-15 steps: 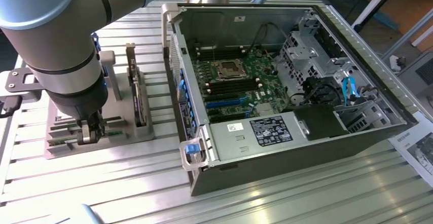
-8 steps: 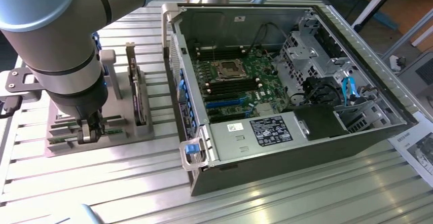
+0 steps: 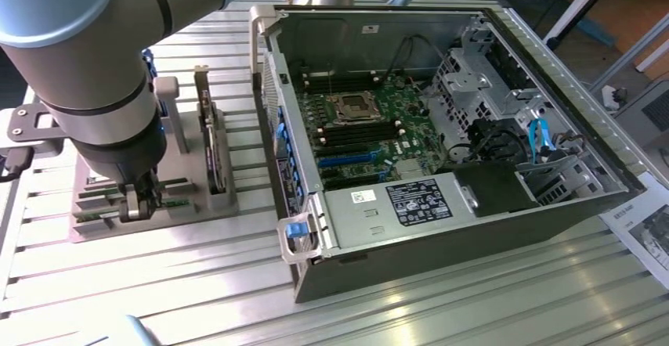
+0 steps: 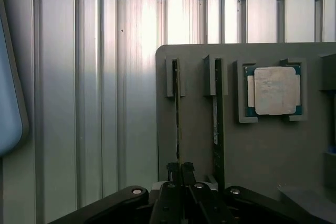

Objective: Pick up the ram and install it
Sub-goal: 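Pick up the ram and move it above insertion slot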

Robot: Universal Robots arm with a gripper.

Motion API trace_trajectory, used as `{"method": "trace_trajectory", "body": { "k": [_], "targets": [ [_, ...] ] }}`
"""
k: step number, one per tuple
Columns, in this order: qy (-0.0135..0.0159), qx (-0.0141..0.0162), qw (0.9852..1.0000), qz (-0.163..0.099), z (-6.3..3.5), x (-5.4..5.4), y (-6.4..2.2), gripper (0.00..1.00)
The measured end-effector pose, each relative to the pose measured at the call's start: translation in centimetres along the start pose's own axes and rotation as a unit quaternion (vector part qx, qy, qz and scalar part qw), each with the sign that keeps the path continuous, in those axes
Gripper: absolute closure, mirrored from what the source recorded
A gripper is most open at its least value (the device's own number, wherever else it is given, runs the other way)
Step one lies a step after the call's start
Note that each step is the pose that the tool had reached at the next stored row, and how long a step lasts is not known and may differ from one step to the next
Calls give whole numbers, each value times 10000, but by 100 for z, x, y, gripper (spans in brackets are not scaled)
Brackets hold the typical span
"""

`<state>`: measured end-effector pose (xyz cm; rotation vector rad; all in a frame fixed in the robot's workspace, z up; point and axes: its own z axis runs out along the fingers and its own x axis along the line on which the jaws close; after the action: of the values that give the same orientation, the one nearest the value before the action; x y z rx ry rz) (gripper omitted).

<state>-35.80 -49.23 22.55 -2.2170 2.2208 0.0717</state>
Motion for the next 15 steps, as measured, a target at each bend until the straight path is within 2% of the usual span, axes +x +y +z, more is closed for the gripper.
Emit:
{"method": "trace_trajectory", "body": {
  "k": [5, 15],
  "targets": [
    [0, 0, 10000, 0, -9, 0, 0, 88],
    [0, 0, 10000, 0, -86, -3, 3, 88]
  ]
}}
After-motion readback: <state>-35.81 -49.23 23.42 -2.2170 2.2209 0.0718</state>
